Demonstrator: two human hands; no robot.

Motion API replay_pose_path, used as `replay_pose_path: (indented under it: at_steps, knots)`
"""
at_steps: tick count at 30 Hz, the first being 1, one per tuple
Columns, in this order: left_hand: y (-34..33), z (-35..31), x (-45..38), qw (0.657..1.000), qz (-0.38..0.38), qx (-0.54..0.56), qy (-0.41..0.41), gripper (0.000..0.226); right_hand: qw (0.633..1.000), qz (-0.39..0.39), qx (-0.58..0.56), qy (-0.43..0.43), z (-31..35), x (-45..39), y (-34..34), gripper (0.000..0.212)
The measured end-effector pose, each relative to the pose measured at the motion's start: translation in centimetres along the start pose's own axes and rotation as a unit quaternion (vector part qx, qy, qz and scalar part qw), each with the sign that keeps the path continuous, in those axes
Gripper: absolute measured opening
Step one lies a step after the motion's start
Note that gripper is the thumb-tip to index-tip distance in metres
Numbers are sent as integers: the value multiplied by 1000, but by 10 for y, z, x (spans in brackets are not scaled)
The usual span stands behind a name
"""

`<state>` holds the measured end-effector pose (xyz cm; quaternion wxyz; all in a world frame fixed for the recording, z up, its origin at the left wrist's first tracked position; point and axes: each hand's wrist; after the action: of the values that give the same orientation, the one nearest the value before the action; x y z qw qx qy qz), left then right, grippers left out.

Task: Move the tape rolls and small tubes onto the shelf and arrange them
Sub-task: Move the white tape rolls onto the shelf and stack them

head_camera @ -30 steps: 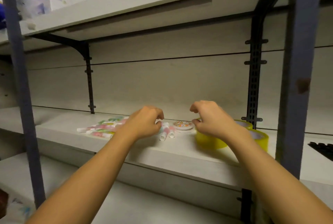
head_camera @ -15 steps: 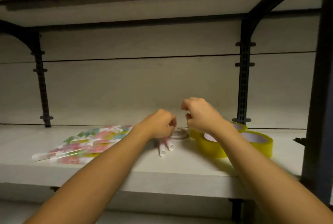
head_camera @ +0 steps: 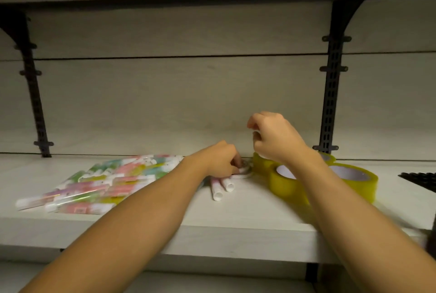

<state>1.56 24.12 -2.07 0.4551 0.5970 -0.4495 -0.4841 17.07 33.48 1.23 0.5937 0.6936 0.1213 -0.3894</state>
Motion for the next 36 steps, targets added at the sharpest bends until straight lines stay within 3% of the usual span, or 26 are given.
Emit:
replay_pose_path:
  at_steps: [2, 5, 9, 11, 16, 20, 30, 36]
  knots:
    - [2, 1, -1, 999, -34, -18, 9, 18, 1000, -5, 1, -2, -2, -1, 0, 29]
    - [19, 8, 3, 989, -147, 0, 18, 18, 1000, -17, -13, -15, -7, -2, -1, 29]
    - [45, 26, 15, 945, -327, 12, 30, 14, 999, -18, -24, -27, -11, -1, -6, 29]
    - [49, 35, 22, 928, -371, 9, 42, 17, 999, 23, -26, -18, -7, 0, -12, 27]
    - [45, 38, 23, 929, -367, -9, 45, 8, 975, 220, 10, 24, 14, 4, -41, 22]
    - [43, 35, 22, 932, -359, -11, 37, 6, 955, 291, 33, 50, 23, 8, -50, 23]
    - [41, 30, 28, 942, -333, 8, 41, 6, 969, 242, -14, 56, 25, 10, -35, 24]
    - [43, 26, 37, 934, -353, 34, 50, 5, 990, 117, -63, 51, 27, 12, -16, 21]
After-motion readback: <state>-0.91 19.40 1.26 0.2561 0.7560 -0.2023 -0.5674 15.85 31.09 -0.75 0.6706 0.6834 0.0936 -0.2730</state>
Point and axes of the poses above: each hand's wrist, its own x-axis away from the middle knuckle, its own y-axis out of the back of the hand, z = x × y, and after that the axes turned 2 degrees about z, right-handed
